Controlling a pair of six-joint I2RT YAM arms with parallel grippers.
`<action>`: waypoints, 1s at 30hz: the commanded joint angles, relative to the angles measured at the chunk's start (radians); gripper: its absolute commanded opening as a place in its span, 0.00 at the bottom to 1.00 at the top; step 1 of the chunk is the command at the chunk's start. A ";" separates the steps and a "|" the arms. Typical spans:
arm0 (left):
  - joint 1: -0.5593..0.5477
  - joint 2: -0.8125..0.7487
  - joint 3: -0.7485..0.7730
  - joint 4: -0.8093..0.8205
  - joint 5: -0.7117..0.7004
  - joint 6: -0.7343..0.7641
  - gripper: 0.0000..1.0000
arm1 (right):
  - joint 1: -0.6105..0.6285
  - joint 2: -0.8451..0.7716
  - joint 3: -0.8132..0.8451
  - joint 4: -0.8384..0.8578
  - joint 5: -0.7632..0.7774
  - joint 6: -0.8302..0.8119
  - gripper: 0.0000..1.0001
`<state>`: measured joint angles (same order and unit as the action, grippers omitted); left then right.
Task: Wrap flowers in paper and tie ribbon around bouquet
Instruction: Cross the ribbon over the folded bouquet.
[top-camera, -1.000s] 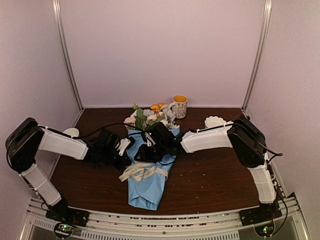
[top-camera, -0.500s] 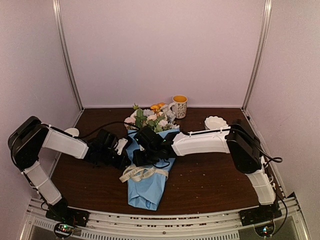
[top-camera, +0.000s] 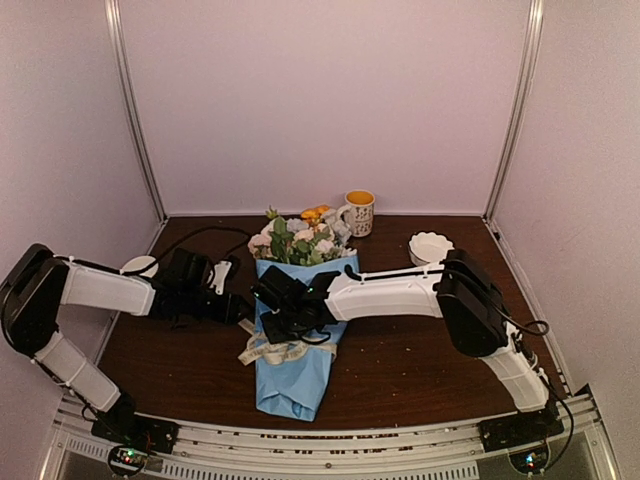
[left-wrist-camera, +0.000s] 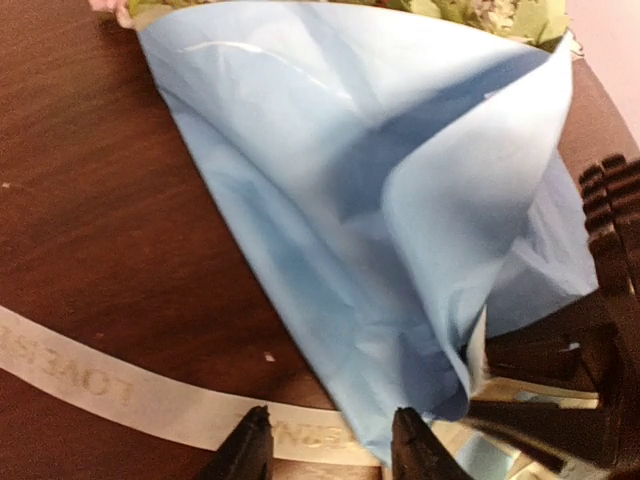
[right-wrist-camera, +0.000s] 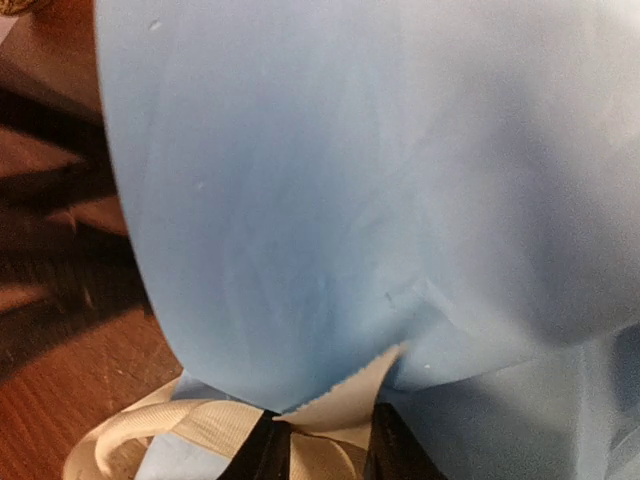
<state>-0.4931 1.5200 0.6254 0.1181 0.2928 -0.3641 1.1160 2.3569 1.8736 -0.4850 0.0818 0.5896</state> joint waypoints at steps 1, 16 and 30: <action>0.052 -0.023 0.040 -0.103 -0.135 -0.032 0.50 | 0.002 0.031 0.043 -0.079 0.049 -0.002 0.19; 0.092 -0.033 -0.009 0.122 0.158 0.031 0.43 | -0.020 -0.082 -0.058 0.090 -0.097 -0.003 0.12; 0.046 0.041 0.007 0.168 0.171 0.027 0.64 | -0.055 -0.123 -0.159 0.219 -0.178 0.069 0.00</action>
<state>-0.4393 1.5181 0.5930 0.2821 0.4816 -0.3519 1.0664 2.2944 1.7309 -0.3180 -0.0761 0.6392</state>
